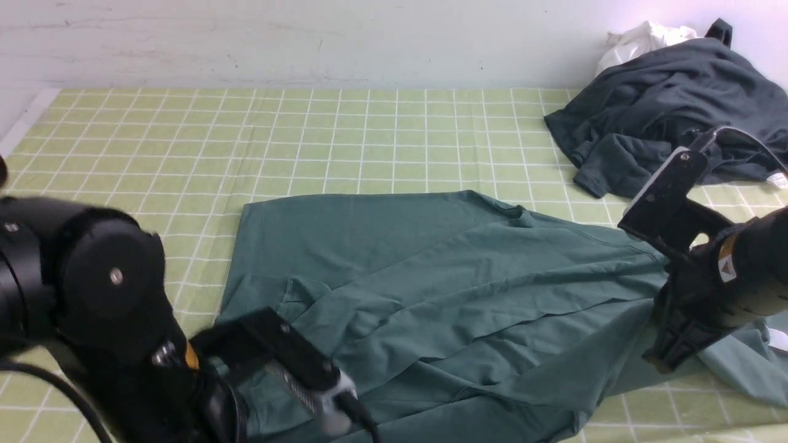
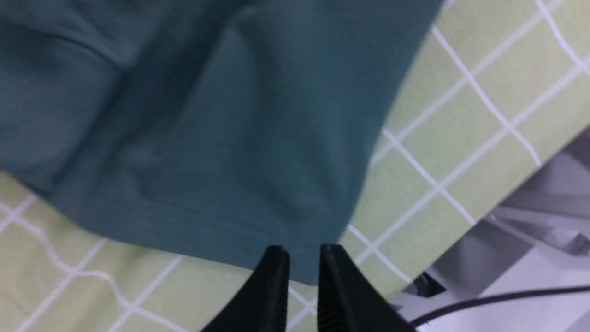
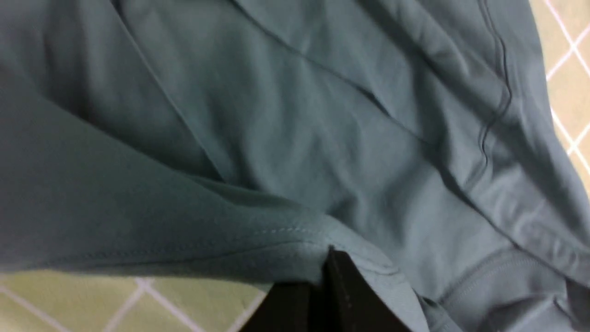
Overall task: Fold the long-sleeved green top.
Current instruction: Use both arms simultaneously to clamp the lower edge of the clothing fabric
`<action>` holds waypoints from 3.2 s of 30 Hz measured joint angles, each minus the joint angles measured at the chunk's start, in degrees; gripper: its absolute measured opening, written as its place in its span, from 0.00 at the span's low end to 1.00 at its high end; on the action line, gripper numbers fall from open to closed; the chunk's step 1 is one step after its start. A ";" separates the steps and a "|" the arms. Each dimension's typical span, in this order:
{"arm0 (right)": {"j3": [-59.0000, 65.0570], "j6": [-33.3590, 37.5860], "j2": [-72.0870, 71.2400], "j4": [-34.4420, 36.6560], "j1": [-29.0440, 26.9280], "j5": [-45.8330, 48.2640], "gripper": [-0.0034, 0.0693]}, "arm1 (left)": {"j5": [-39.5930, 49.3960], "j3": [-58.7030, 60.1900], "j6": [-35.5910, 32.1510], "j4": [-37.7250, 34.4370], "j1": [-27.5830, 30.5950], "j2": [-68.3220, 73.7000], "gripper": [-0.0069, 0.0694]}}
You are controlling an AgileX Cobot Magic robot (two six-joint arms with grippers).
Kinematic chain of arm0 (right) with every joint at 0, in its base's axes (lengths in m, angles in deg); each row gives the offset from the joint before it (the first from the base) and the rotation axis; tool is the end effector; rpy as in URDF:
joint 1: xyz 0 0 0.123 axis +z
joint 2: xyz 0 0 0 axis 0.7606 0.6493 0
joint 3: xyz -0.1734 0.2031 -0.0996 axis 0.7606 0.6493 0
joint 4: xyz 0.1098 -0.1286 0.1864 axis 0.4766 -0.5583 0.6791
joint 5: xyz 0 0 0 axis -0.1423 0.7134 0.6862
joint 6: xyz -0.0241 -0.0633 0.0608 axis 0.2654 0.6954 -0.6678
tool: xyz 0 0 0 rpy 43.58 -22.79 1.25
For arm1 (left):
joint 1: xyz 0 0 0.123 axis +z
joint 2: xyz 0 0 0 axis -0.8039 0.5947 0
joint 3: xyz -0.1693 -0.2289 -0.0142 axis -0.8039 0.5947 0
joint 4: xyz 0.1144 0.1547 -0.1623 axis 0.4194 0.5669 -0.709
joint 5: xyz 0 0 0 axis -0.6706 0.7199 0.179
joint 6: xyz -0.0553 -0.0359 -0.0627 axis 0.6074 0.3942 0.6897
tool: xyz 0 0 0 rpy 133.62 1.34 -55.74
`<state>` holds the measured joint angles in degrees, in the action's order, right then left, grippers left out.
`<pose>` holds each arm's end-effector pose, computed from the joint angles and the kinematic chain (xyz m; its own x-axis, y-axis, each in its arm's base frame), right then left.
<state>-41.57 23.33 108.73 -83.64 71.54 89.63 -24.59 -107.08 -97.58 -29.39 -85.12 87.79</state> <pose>0.2482 0.0830 0.2409 -0.6519 -0.7129 -0.2584 -0.6461 0.7006 -0.3027 0.1680 -0.1279 0.2288 -0.7068 0.7052 -0.0556 0.6974 0.6813 -0.2225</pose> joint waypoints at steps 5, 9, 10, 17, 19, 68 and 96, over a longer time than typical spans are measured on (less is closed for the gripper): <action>0.00 0.13 -0.01 2.66 -0.01 -3.78 0.06 | -6.94 6.01 0.94 7.72 -12.76 3.14 0.50; 0.00 0.13 -0.01 2.79 -0.01 -3.84 0.06 | -9.75 6.34 7.77 13.08 -16.73 7.41 0.62; 0.00 0.13 -0.01 2.85 -0.01 -3.84 0.06 | -10.00 6.34 8.80 13.27 -17.28 8.36 0.62; 0.00 0.13 -0.01 4.15 -0.06 -3.84 0.06 | -9.56 5.98 11.93 13.62 -22.88 15.33 0.57; 0.00 0.13 -0.01 4.16 -0.06 -3.84 0.06 | -9.51 5.69 12.73 14.68 -23.71 15.67 0.54; 0.00 0.13 -0.01 5.45 -0.12 -3.79 0.06 | -6.38 2.74 17.09 18.06 -25.70 18.19 0.44; 0.00 0.13 -0.01 5.69 -0.12 -3.79 0.06 | -10.96 7.85 14.79 18.18 -25.70 13.50 0.56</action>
<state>-41.57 23.46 108.72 -77.95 71.42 85.84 -35.55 -99.23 -82.79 -11.21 -110.82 101.29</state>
